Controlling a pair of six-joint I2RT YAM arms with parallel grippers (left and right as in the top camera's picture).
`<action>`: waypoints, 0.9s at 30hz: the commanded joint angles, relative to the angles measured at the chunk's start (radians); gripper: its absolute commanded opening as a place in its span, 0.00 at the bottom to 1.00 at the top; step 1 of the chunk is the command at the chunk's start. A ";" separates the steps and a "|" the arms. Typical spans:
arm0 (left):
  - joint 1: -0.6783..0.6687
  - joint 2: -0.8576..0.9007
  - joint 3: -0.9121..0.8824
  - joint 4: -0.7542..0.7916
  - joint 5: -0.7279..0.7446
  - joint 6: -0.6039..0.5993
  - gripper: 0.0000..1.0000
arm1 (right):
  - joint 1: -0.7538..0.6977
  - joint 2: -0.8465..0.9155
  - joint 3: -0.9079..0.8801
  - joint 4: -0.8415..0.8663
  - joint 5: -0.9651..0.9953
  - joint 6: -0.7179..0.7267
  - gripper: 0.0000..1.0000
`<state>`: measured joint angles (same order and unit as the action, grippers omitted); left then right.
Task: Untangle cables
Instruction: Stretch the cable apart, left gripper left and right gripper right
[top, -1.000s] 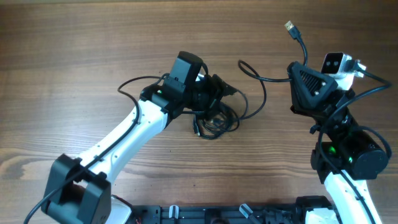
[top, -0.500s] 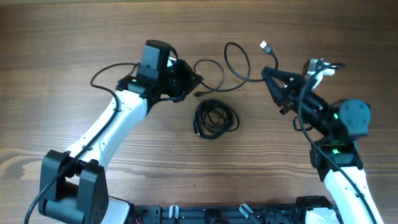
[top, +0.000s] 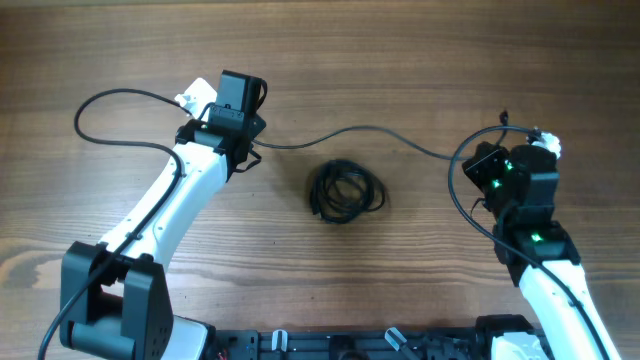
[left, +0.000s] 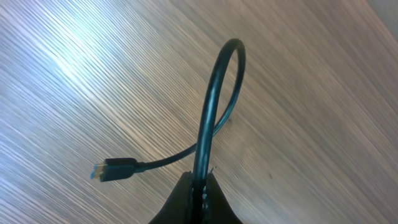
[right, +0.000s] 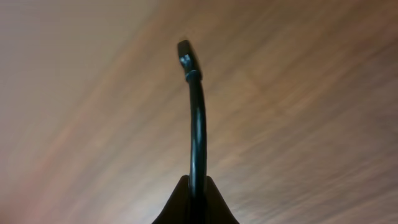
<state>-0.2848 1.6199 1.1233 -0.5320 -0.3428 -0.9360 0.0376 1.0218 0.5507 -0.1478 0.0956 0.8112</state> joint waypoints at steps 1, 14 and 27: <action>0.008 0.007 0.009 -0.011 -0.220 0.017 0.04 | -0.003 0.083 0.005 -0.004 0.200 -0.090 0.04; 0.014 0.013 0.009 -0.043 -0.303 0.016 0.18 | -0.003 0.237 0.005 0.016 0.375 -0.102 0.05; 0.014 0.013 0.010 0.103 0.269 0.195 0.60 | -0.010 0.237 0.005 0.008 0.314 -0.116 0.04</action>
<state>-0.2737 1.6199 1.1236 -0.4805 -0.3515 -0.8436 0.0334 1.2495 0.5507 -0.1421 0.4347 0.7090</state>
